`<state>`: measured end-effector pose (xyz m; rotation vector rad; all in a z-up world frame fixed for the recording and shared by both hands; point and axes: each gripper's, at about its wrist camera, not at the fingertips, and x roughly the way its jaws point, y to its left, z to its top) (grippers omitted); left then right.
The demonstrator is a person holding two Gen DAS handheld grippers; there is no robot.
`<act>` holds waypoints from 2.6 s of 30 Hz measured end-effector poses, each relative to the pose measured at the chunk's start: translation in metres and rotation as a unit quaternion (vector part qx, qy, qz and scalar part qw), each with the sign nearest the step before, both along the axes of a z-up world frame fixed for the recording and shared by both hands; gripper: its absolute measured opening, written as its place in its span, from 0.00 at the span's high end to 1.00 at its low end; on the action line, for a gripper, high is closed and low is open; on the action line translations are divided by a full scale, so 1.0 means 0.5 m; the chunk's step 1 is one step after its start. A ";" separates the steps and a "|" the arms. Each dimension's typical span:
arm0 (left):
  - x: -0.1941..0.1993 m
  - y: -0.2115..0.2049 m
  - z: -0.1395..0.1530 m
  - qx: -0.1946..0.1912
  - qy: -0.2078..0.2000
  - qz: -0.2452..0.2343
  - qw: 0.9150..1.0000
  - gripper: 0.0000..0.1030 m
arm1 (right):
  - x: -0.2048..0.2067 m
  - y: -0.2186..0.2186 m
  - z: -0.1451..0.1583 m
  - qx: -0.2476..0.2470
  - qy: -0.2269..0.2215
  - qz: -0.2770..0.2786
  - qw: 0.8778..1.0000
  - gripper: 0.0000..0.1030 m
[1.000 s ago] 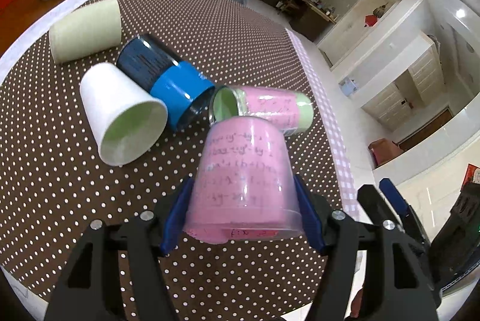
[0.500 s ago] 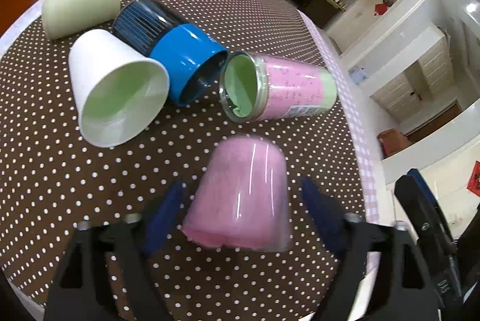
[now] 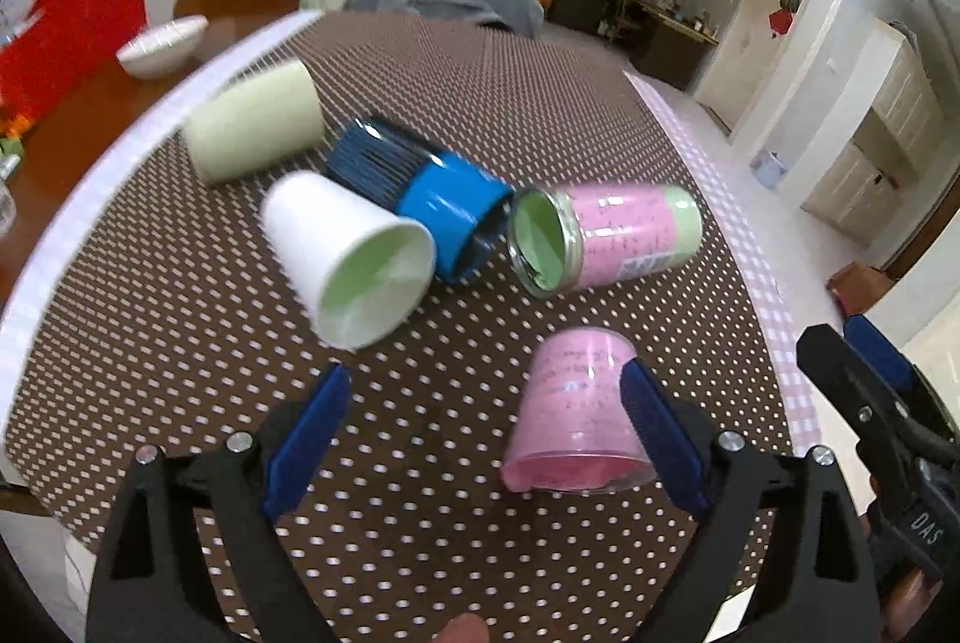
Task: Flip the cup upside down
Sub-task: 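Set the pink cup on the table, open the left gripper, withdraw, then move the right gripper to the standing pink cup and grasp it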
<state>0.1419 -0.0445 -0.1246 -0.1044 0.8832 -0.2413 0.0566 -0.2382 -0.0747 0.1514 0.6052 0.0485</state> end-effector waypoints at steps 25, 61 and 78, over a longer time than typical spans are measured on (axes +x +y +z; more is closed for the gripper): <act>-0.129 0.083 0.148 0.038 -0.129 0.054 0.990 0.13 | -0.002 0.049 0.049 -0.002 -0.006 0.034 0.999 0.06; -0.172 0.161 0.133 0.038 -0.150 0.097 0.983 0.13 | 0.014 0.099 0.039 -0.007 0.046 0.075 0.996 0.06; -0.164 0.174 0.114 0.057 -0.159 0.115 0.979 0.12 | 0.077 0.103 -0.013 0.045 0.135 0.088 0.986 0.06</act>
